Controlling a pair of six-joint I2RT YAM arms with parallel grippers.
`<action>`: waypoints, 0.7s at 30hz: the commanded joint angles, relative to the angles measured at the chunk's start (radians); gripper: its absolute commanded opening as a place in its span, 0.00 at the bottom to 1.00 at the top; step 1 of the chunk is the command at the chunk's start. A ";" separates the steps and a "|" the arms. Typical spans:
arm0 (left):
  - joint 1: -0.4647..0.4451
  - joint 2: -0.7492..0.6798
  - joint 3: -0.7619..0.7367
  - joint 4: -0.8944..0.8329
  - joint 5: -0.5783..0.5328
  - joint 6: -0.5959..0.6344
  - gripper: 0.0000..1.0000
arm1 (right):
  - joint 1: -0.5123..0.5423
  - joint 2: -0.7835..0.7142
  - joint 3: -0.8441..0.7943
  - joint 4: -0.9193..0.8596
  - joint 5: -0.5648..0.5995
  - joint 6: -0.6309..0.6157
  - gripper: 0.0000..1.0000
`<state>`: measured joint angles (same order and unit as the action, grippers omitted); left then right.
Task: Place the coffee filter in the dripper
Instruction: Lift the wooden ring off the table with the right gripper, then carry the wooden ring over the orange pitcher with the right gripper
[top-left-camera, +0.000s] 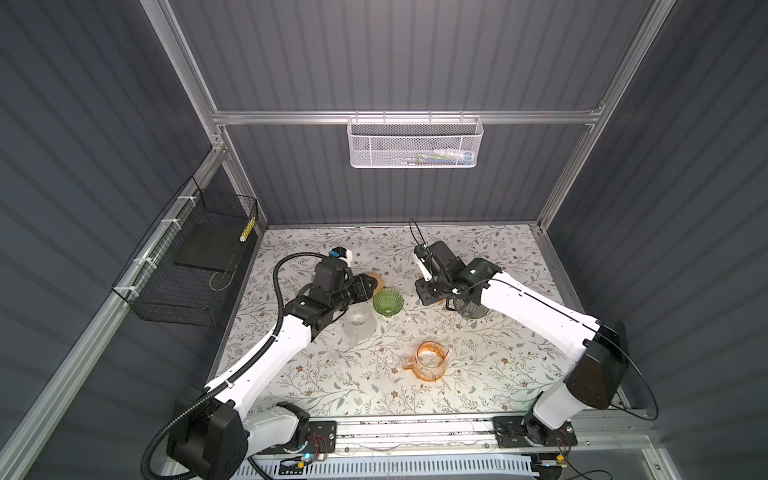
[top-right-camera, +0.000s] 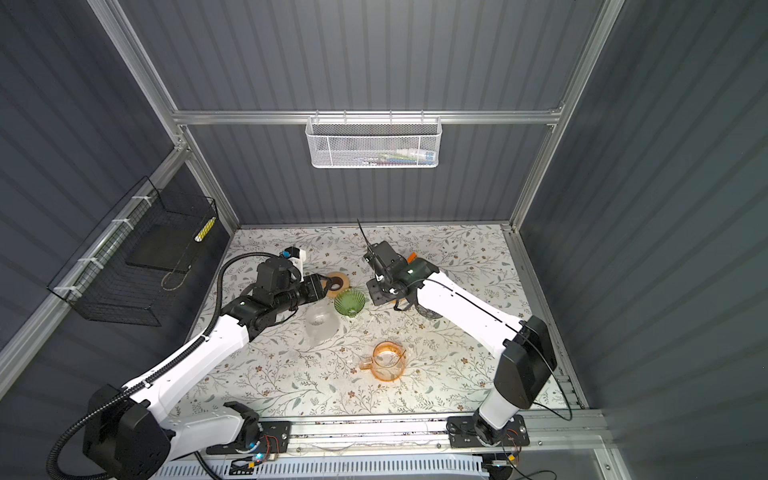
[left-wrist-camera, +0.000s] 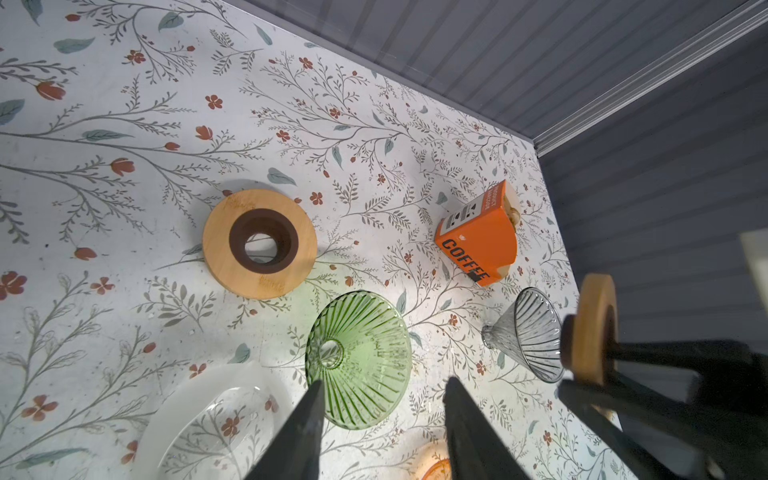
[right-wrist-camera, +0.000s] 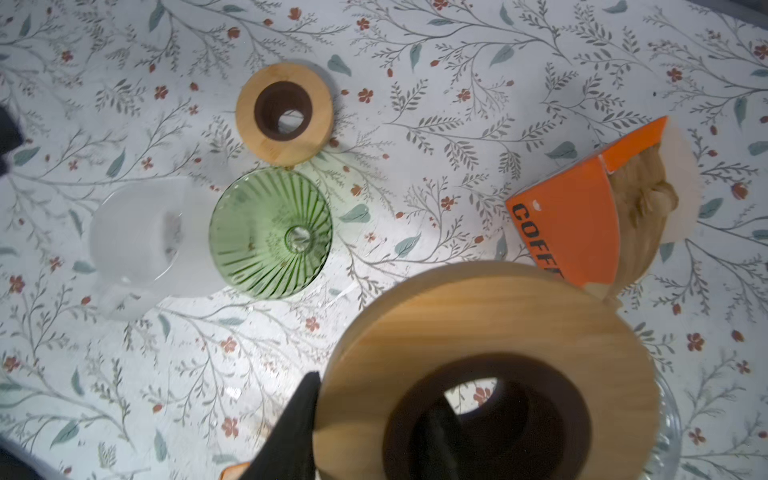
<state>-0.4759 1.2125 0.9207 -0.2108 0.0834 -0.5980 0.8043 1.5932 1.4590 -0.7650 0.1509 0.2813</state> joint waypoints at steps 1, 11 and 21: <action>0.007 -0.022 0.021 -0.030 -0.012 0.023 0.48 | 0.060 -0.045 -0.040 -0.108 0.032 0.048 0.31; 0.007 -0.034 0.009 -0.029 -0.014 0.005 0.48 | 0.235 -0.084 -0.089 -0.207 0.025 0.224 0.30; 0.007 -0.084 -0.002 -0.042 -0.037 0.009 0.49 | 0.306 -0.072 -0.182 -0.184 -0.006 0.321 0.30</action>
<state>-0.4759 1.1534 0.9207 -0.2245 0.0620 -0.5980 1.0973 1.5246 1.2896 -0.9398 0.1513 0.5503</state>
